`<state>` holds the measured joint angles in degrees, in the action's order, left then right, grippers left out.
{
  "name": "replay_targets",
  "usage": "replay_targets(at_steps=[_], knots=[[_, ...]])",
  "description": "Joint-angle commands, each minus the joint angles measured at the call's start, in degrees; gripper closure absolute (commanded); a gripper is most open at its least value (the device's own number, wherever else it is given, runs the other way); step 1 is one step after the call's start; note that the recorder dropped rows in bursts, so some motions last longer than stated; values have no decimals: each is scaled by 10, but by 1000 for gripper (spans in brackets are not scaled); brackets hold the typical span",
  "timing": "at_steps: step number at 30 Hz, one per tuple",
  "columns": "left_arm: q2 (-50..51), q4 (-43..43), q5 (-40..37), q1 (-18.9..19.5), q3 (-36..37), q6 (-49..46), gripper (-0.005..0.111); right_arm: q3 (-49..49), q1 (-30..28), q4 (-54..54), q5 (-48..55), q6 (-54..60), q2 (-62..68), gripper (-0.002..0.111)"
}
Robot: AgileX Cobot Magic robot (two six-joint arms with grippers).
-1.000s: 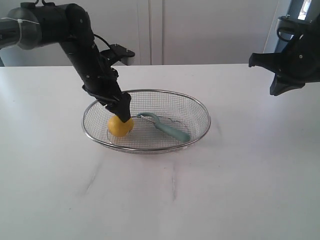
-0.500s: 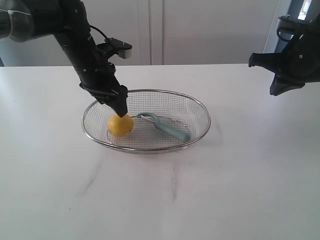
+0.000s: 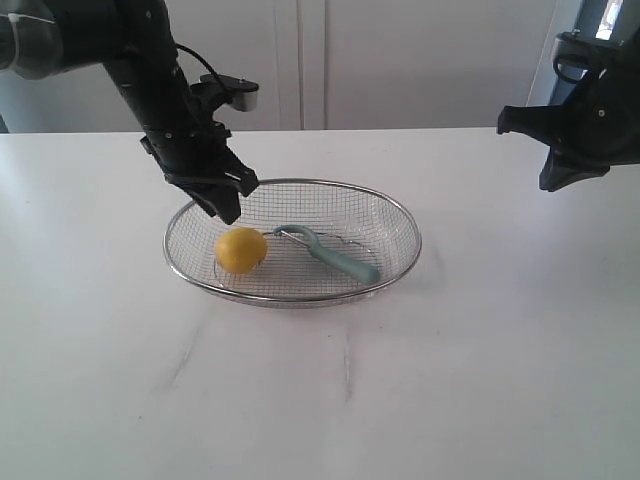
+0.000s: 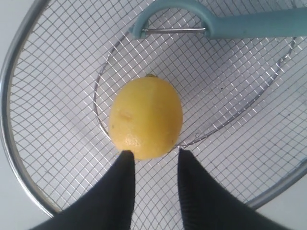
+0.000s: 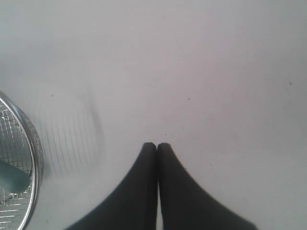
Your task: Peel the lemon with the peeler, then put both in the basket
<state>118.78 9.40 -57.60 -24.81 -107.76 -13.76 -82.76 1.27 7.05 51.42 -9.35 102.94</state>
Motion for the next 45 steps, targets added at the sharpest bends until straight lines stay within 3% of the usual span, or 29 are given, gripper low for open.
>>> replay_targets(at_steps=[1,6,27,45], knots=[[-8,4,-20,0,-3,15,89,2,-3,-4,-6,2,-6,108],[-8,7,-29,0,-3,15,107,2,-3,-4,-7,2,-6,108],[-18,0,-36,1,-3,48,107,2,-3,-4,-8,4,-6,108],[-23,-91,-67,4,-3,129,107,2,-3,-4,-8,4,-6,108]])
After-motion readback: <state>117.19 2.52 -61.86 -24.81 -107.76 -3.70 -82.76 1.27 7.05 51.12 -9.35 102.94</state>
